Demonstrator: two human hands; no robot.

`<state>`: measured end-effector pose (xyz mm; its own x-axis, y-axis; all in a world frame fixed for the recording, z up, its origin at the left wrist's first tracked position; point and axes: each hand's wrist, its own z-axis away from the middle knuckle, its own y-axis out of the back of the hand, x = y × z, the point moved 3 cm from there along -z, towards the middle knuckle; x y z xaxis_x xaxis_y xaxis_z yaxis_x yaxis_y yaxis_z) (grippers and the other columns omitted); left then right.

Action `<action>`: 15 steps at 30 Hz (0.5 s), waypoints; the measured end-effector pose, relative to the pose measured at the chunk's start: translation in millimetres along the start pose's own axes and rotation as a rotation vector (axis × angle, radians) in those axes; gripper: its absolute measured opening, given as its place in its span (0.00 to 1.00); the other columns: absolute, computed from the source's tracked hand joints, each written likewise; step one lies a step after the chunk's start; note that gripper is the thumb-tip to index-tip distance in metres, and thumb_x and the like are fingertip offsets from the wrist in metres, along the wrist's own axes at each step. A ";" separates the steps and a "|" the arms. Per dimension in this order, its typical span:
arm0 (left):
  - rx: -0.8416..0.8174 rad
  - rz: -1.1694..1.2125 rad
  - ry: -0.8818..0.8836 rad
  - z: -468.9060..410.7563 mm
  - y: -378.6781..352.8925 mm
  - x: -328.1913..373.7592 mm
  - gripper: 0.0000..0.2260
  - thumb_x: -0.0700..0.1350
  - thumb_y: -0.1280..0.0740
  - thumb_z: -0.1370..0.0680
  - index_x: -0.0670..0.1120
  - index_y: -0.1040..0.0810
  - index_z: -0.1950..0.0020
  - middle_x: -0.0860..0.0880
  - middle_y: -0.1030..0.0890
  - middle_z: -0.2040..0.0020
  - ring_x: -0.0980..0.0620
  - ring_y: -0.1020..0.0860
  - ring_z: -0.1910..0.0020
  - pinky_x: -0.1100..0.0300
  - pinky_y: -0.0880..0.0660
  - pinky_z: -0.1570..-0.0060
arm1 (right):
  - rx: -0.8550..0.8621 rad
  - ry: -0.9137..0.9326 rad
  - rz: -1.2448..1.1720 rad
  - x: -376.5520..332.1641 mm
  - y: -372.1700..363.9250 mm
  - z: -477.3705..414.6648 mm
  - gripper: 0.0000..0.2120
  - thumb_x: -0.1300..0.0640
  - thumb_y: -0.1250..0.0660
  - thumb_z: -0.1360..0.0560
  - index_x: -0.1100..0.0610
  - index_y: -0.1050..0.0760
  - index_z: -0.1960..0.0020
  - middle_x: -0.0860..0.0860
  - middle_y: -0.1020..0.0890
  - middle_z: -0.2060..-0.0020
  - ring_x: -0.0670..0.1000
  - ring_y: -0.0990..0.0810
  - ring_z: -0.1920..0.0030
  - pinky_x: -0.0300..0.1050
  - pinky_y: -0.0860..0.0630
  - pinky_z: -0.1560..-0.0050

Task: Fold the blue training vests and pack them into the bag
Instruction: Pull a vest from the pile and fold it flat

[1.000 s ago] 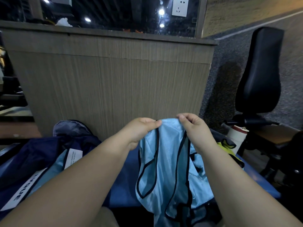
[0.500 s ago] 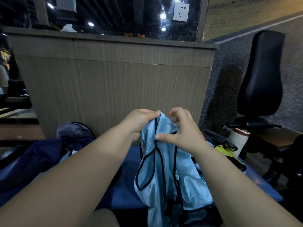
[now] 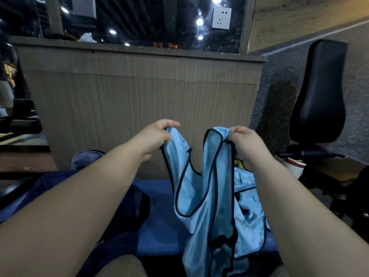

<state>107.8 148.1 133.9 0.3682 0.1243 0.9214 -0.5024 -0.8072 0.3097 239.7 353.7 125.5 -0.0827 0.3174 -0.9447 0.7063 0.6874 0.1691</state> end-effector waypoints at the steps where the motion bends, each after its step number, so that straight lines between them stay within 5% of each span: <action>1: 0.022 -0.076 -0.026 -2.2 7.3 -2.9 0.25 0.28 0.43 0.28 0.52 0.24 0.39 0.46 0.25 0.42 0.49 0.24 0.47 0.56 0.25 0.52 | 0.005 -0.023 -0.037 2.4 3.2 -3.5 0.10 0.62 0.40 0.25 0.51 0.23 0.60 0.50 0.22 0.71 0.51 0.24 0.69 0.42 0.28 0.72; 5: 0.135 -0.288 -0.066 0.6 32.2 -17.2 0.33 0.35 0.34 0.34 0.50 0.30 0.29 0.47 0.30 0.32 0.48 0.28 0.34 0.49 0.29 0.33 | 0.068 -0.009 -0.084 7.5 16.6 -7.9 0.19 0.69 0.49 0.26 0.47 0.28 0.54 0.49 0.27 0.70 0.48 0.31 0.75 0.39 0.38 0.76; 11: 0.219 -0.216 0.011 3.1 53.3 -27.2 0.22 0.29 0.32 0.28 0.49 0.23 0.39 0.46 0.21 0.43 0.50 0.23 0.47 0.61 0.28 0.49 | 0.055 -0.006 -0.092 4.8 31.8 -4.6 0.18 0.70 0.49 0.28 0.52 0.30 0.66 0.46 0.27 0.77 0.48 0.31 0.74 0.39 0.36 0.74; 15: 0.333 -0.274 -0.002 1.1 70.8 -22.0 0.14 0.32 0.30 0.27 0.45 0.19 0.44 0.45 0.18 0.49 0.51 0.22 0.52 0.62 0.30 0.51 | 0.024 0.006 -0.115 -1.4 41.1 -5.5 0.07 0.59 0.36 0.30 0.51 0.28 0.67 0.51 0.26 0.68 0.52 0.27 0.64 0.47 0.31 0.61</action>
<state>65.0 87.6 135.3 0.4546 0.3593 0.8150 -0.1058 -0.8868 0.4499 264.9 385.1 135.4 -0.1685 0.2417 -0.9556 0.7084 0.7038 0.0531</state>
